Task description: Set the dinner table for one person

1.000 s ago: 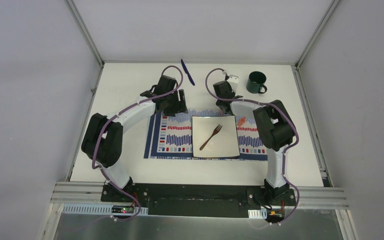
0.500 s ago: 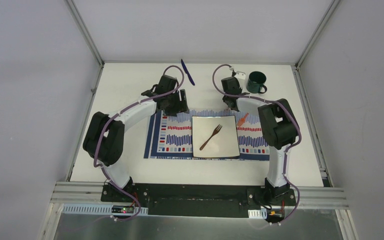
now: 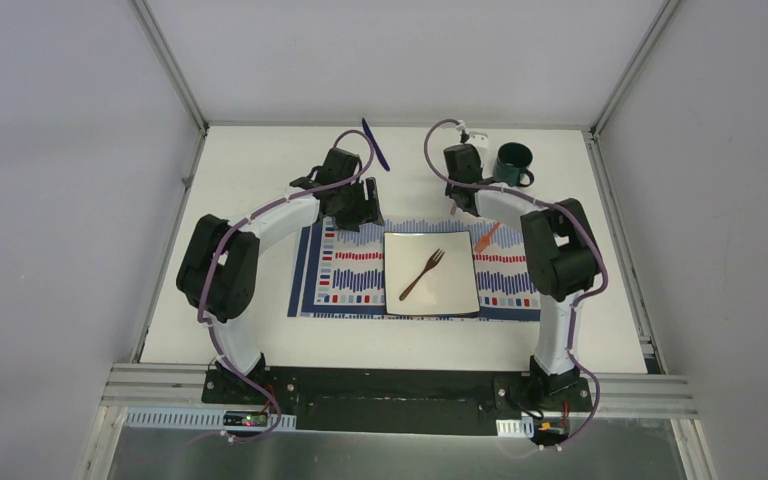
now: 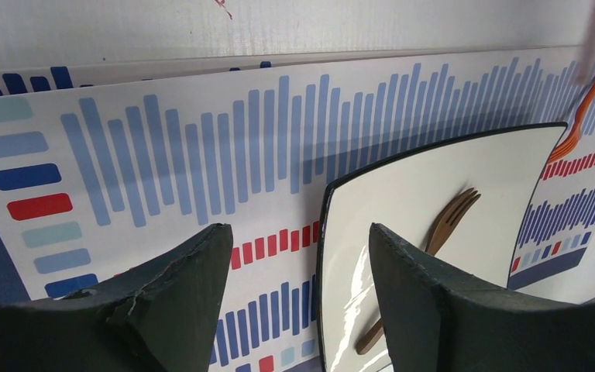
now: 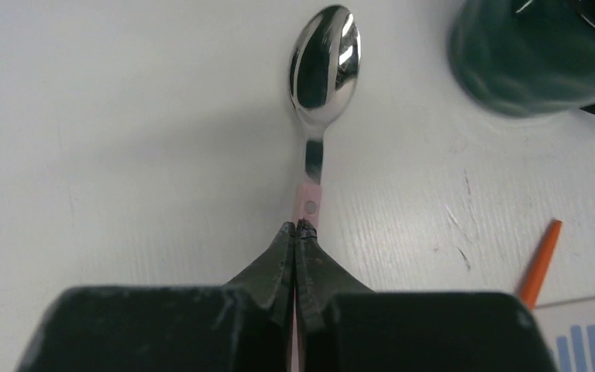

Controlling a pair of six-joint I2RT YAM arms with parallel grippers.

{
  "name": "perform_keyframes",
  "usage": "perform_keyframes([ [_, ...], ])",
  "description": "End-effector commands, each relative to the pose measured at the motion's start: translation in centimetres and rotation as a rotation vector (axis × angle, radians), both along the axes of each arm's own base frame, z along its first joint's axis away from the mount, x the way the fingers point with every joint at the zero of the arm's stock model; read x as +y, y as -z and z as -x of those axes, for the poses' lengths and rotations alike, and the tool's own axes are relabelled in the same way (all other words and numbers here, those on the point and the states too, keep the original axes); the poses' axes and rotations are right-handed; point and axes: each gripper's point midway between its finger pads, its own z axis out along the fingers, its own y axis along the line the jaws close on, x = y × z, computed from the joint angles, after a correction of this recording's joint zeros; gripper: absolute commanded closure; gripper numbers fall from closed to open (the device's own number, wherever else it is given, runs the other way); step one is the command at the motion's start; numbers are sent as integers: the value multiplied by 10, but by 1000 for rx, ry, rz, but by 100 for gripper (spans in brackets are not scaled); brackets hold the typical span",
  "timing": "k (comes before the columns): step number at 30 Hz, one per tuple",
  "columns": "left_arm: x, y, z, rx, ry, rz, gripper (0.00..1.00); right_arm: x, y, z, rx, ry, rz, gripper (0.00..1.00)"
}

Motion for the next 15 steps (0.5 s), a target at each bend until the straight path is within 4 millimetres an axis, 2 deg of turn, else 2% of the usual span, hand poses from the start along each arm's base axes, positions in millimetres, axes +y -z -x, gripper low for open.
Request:
perform_keyframes([
  [1, -6, -16, -14, -51, -11, 35, 33, -16, -55, 19, -55, 8, 16, 100],
  [7, -9, -14, -13, -50, -8, 43, 34, -50, -62, 77, -7, 64, 46, 100],
  [9, -10, -13, -12, -50, -7, 45, 34, -57, -65, 91, 6, 64, 64, 100],
  [12, -13, -8, -13, -42, -3, 51, 33, -54, -76, 95, 0, 23, 49, 100],
  [15, -23, -2, -20, -45, 20, 68, 30, -47, -77, 93, 20, 0, 33, 92],
])
